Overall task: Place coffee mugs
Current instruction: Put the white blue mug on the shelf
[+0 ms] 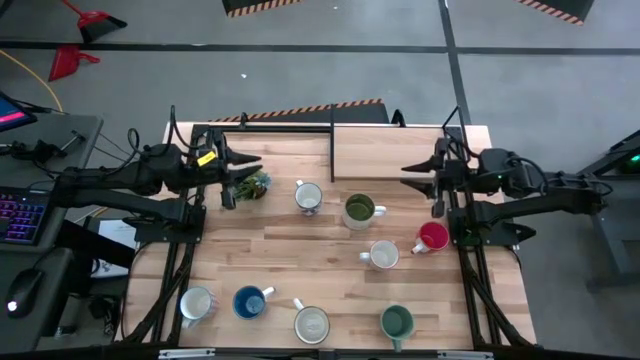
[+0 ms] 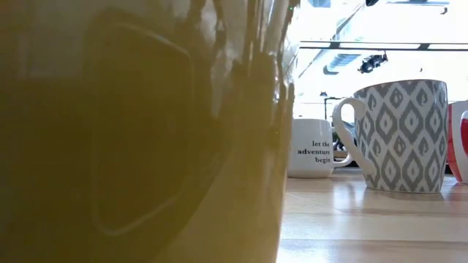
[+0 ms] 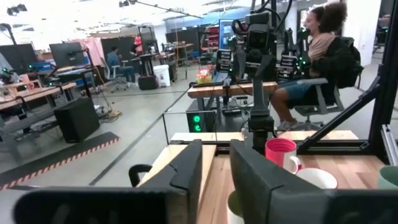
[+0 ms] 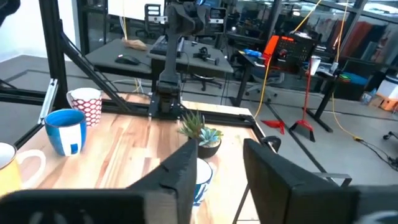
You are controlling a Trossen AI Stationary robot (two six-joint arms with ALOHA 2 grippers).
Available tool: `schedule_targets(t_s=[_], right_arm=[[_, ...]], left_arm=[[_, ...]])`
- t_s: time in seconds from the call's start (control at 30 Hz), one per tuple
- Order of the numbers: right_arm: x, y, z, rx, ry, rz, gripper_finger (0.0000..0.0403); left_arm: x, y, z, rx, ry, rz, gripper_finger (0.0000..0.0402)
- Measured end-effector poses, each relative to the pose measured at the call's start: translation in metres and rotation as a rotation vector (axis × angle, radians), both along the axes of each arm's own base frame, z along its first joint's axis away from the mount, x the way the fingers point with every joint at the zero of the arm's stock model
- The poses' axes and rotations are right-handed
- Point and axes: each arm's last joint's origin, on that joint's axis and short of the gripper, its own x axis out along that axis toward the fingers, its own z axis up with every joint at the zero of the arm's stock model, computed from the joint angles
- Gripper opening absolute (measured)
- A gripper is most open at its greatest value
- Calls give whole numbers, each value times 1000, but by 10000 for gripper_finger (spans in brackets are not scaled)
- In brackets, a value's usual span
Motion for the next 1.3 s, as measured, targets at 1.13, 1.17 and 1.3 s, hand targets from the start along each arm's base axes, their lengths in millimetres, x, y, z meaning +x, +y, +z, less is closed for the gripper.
schedule_targets(t_s=[1.13, 1.17, 1.3], right_arm=[[3, -1, 4, 24, -42, -41, 158], [3, -1, 2, 29, -32, -42, 158], [2, -1, -3, 41, 23, -44, 158]], left_arm=[[49, 0, 23, -23, 264, 11, 159], [55, 0, 24, -23, 288, 14, 159], [79, 4, 25, -25, 377, 31, 159]])
